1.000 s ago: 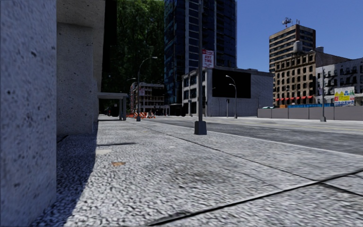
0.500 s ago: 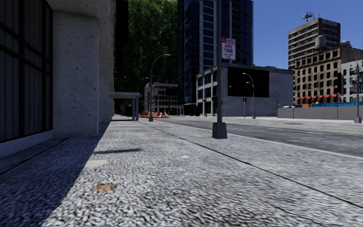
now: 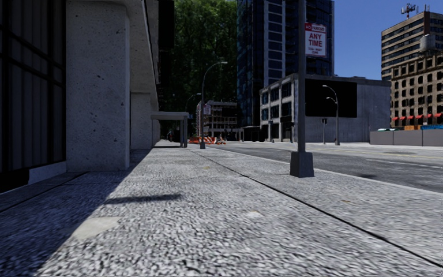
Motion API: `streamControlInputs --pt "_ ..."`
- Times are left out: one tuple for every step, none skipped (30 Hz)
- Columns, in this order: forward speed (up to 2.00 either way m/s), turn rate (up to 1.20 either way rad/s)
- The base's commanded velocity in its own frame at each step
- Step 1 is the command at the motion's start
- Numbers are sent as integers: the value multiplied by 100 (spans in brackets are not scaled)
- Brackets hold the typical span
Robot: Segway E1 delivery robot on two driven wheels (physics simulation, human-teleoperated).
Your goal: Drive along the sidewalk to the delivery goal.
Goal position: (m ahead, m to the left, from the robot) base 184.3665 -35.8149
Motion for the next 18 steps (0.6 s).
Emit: streamControlInputs --pt "200 31" --pt "200 31" --pt "200 31" --pt "200 31" --pt "200 31" --pt "200 31" --pt "200 31" --pt "200 31" --pt "200 31" --pt "200 31" --pt "200 31" --pt "200 31" --pt "200 31" --pt "200 31" --pt "200 31" --pt "200 31" --pt "200 31" --pt "200 31"
